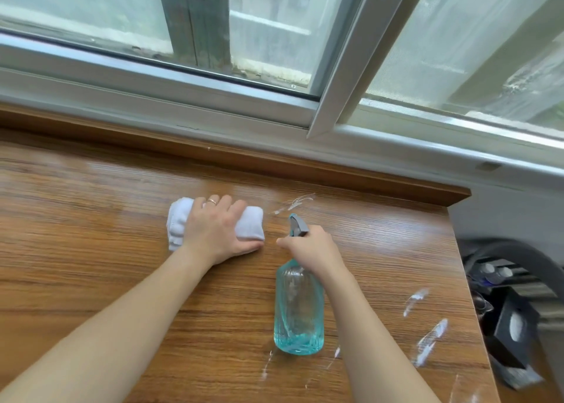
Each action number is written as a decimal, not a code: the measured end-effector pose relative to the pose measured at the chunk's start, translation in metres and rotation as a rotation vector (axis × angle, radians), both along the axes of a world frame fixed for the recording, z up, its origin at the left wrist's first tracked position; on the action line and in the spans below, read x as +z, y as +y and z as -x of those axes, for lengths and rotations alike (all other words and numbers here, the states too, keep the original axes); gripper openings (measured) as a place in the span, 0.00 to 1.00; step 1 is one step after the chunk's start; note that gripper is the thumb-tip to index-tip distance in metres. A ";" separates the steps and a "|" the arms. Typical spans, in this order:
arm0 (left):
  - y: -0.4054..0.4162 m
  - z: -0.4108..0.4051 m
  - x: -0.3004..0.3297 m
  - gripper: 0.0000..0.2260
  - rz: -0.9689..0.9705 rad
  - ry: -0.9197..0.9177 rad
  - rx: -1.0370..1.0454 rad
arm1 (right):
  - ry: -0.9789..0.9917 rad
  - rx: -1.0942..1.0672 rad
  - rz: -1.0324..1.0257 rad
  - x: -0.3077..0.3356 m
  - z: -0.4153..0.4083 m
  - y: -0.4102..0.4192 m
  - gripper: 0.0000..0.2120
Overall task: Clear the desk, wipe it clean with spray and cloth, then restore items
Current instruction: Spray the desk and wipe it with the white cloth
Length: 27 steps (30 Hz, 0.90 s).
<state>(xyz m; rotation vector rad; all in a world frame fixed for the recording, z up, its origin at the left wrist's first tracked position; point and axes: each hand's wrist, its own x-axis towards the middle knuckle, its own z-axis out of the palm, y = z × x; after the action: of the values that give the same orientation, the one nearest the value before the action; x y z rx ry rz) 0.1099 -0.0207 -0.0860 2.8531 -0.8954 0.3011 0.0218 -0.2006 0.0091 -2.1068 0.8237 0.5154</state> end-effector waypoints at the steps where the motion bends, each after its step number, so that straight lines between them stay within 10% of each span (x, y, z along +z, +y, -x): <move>1: 0.005 0.008 -0.002 0.35 0.004 -0.008 0.000 | 0.007 0.006 0.002 0.001 -0.002 -0.001 0.15; 27: -0.010 0.010 -0.002 0.36 -0.041 0.045 -0.004 | -0.027 0.047 0.047 -0.001 -0.011 -0.010 0.11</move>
<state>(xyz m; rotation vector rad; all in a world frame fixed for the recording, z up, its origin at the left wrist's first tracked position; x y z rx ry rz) 0.0995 -0.0308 -0.0880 2.8831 -0.9089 0.2197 0.0333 -0.2103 0.0080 -2.1760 0.7793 0.4952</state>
